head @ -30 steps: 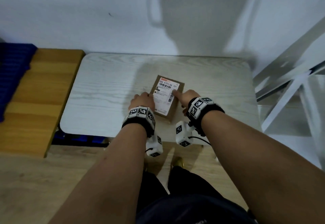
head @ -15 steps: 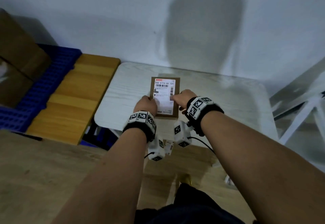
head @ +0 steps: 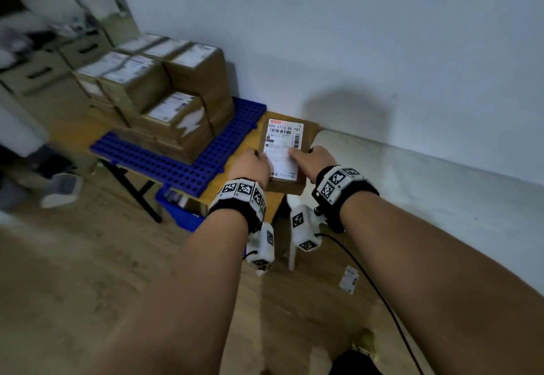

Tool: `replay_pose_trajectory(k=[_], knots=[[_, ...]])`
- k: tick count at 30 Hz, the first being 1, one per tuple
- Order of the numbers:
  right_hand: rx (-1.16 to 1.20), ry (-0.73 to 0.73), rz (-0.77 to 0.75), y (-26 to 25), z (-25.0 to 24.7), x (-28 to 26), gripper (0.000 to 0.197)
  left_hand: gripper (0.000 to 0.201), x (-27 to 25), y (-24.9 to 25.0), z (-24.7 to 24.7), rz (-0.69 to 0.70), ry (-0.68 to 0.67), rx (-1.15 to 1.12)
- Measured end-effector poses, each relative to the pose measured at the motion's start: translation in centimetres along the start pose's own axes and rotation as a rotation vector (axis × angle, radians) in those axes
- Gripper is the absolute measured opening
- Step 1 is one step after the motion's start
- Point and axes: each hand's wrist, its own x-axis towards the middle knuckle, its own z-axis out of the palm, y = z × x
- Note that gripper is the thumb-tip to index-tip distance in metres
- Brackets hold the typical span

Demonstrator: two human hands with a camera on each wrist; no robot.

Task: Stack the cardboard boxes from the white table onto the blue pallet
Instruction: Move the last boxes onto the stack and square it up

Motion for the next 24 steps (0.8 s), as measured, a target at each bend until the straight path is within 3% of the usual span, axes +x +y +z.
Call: replay_pose_trajectory(k=[7, 12, 24], knots=[[0.036, -0.015, -0.130, -9.4, 8.5, 0.1, 0.045, 0.036, 4.3, -6.5, -9.1, -0.052, 0.164, -0.059], [0.016, 0.018, -0.153, -15.0, 13.0, 3.3, 0.062, 0.029, 8.7, -9.3, -13.7, -0.039, 0.221, -0.024], [0.129, 0.077, -0.121, -22.8, 21.1, 11.5, 0.065, 0.032, 19.1, -12.7, -19.5, 0.029, 0.200, 0.108]])
